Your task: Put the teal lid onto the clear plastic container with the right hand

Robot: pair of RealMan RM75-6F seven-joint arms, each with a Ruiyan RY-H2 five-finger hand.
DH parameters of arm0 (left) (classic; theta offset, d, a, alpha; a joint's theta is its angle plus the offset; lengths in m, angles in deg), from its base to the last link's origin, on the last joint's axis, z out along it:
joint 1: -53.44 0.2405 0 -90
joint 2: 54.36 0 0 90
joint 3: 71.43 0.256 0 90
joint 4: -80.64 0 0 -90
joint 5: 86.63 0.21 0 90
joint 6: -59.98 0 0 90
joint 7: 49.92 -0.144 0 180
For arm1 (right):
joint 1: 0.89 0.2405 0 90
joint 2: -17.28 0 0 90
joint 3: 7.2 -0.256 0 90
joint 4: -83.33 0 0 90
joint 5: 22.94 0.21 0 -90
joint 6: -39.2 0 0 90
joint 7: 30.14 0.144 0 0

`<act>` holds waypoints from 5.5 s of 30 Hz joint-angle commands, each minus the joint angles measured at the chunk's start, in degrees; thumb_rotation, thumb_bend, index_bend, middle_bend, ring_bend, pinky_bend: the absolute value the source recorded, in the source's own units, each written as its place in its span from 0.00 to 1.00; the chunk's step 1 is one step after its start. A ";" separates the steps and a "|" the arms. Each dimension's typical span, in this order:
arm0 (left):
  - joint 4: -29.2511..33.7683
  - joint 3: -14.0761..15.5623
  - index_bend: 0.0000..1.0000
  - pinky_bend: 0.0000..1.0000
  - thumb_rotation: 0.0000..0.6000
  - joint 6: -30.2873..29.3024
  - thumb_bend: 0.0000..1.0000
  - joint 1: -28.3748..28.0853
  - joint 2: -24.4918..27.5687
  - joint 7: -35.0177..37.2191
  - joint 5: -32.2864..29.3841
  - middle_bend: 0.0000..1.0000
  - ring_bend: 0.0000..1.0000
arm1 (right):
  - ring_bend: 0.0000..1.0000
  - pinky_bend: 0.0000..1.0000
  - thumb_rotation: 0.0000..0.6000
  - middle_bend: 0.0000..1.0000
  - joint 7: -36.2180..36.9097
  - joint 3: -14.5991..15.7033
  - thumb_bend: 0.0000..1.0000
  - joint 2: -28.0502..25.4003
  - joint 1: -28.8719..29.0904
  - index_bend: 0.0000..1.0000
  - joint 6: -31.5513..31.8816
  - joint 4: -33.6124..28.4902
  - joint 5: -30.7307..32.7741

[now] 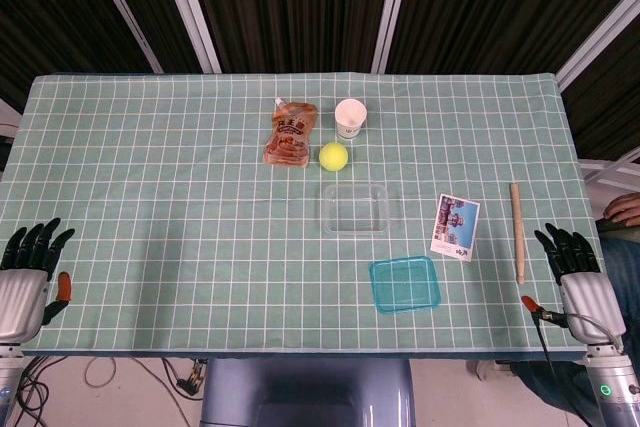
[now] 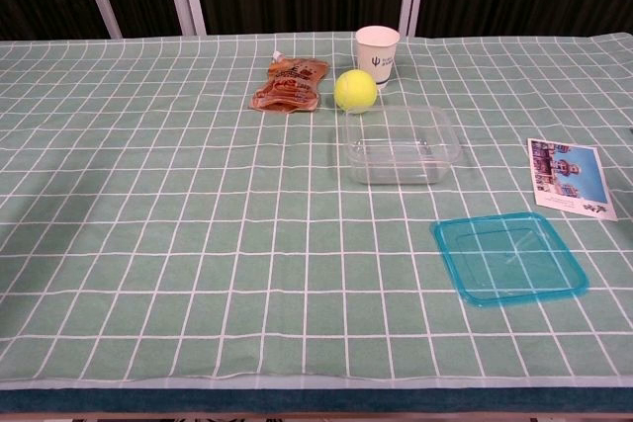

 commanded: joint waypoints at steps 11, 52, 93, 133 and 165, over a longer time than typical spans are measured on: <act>0.10 -0.13 0.11 0.00 1.00 0.40 0.65 -0.08 0.05 0.06 -0.50 0.00 0.00 | 0.00 0.00 1.00 0.03 1.15 0.61 0.21 -0.90 0.20 0.00 -1.16 -1.27 0.14; 0.70 -0.70 0.11 0.00 1.00 1.16 0.65 -0.25 -0.02 -0.76 -2.42 0.00 0.00 | 0.00 0.00 1.00 0.02 -9.44 0.96 0.20 -14.96 18.29 0.00 -32.91 -20.41 8.66; 0.89 -0.60 0.11 0.00 1.00 1.65 0.65 -0.27 0.09 -0.32 -2.91 0.00 0.00 | 0.00 0.00 1.00 0.11 -39.64 1.28 0.20 5.77 22.90 0.00 -29.29 -25.40 29.09; 1.11 -0.73 0.11 0.00 1.00 1.92 0.65 -0.29 0.22 -0.40 -3.58 0.00 0.00 | 0.00 0.00 1.00 0.18 -45.55 1.22 0.20 9.95 27.38 0.00 -28.31 -24.02 36.65; 1.05 -0.69 0.11 0.00 1.00 1.96 0.65 -0.30 0.21 -0.31 -3.64 0.00 0.00 | 0.00 0.00 1.00 0.18 -44.72 2.87 0.19 10.62 28.37 0.00 -28.36 -22.19 38.15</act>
